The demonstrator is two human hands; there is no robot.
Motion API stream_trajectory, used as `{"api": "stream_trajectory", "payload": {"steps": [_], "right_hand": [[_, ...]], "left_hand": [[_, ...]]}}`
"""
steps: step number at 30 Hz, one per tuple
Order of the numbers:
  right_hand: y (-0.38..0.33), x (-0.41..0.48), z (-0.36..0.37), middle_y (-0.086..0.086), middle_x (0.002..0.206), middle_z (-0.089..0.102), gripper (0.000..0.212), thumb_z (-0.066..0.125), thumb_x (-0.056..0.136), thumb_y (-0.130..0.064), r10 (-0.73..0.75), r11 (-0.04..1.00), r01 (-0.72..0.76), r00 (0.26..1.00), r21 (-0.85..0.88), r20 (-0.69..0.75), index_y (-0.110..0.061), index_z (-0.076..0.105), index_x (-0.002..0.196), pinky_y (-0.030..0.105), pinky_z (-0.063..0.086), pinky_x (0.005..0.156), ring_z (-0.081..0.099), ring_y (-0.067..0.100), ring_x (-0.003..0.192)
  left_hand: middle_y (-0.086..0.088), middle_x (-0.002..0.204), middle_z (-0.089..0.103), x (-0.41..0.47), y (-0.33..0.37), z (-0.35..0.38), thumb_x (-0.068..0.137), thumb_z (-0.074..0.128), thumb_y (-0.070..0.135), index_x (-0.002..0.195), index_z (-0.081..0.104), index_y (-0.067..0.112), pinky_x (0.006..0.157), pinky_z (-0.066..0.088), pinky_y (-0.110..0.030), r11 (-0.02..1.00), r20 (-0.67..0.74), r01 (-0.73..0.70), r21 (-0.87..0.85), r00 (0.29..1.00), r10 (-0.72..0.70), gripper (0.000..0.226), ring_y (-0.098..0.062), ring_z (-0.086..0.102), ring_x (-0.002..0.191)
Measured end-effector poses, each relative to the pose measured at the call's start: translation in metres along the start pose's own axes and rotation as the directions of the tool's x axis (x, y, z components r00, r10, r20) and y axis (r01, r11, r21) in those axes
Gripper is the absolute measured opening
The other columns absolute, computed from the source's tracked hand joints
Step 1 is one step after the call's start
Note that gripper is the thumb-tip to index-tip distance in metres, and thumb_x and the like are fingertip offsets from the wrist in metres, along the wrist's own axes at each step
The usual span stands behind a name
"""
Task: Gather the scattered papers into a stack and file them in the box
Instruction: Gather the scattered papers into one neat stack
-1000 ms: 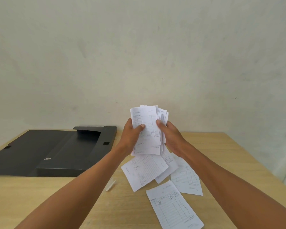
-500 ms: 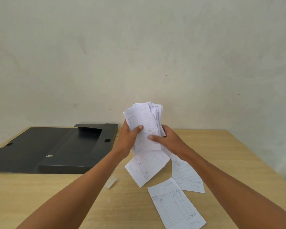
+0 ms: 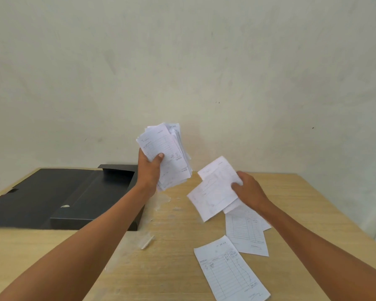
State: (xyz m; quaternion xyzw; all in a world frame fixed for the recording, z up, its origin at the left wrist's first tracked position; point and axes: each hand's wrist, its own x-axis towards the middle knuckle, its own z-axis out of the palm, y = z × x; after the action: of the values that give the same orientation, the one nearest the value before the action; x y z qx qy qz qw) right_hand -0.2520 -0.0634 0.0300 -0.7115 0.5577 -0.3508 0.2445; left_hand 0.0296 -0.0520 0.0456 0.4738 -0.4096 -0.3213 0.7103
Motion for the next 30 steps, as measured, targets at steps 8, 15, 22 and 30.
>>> {"api": "stream_trajectory", "payload": {"steps": [8,15,22,30], "right_hand": [[-0.054,0.012,-0.026,0.008,0.093,0.069,0.015,0.051,0.093,-0.012,-0.200,0.980,0.200,0.978,-0.001,0.065,-0.009,0.064,0.098,0.027,0.041,0.063,0.058,0.015,0.074],[-0.060,0.016,-0.005,-0.006,0.089,0.063,0.003,0.060,0.094,-0.015,-0.142,0.985,0.136,0.989,-0.102,-0.048,-0.017,0.059,0.095,0.025,0.041,0.057,0.059,0.017,0.075],[-0.054,0.017,0.009,-0.001,0.079,0.064,0.008,0.067,0.091,-0.017,-0.070,0.995,0.062,0.991,-0.074,-0.112,-0.014,0.061,0.087,0.028,0.042,0.057,0.053,0.014,0.061],[-0.060,0.014,0.001,-0.004,0.075,0.056,0.020,0.045,0.103,-0.024,0.112,0.948,0.069,0.843,0.312,-0.526,-0.010,0.056,0.094,0.030,0.038,0.057,0.052,0.017,0.069]], "left_hand": [[-0.001,0.129,0.063,-0.015,-0.006,0.010,0.097,0.063,0.015,0.141,0.045,0.019,0.092,0.056,-0.043,0.974,0.211,0.032,0.225,0.974,-0.081,0.048,-0.025,0.063,0.116],[-0.007,0.128,0.073,-0.037,-0.010,0.013,0.104,0.058,0.027,0.141,0.055,0.015,0.097,0.057,-0.055,0.961,0.428,0.223,0.161,0.862,-0.272,0.039,-0.029,0.071,0.116],[-0.012,0.134,0.069,-0.055,-0.017,0.009,0.104,0.057,0.019,0.141,0.055,0.009,0.103,0.053,-0.055,0.947,0.570,0.298,0.118,0.761,-0.310,0.039,-0.033,0.068,0.122],[-0.002,0.120,0.072,-0.059,-0.021,0.013,0.104,0.045,0.007,0.135,0.056,0.019,0.096,0.057,-0.052,0.945,0.341,0.243,0.220,0.888,-0.308,0.035,-0.026,0.070,0.110]]}}
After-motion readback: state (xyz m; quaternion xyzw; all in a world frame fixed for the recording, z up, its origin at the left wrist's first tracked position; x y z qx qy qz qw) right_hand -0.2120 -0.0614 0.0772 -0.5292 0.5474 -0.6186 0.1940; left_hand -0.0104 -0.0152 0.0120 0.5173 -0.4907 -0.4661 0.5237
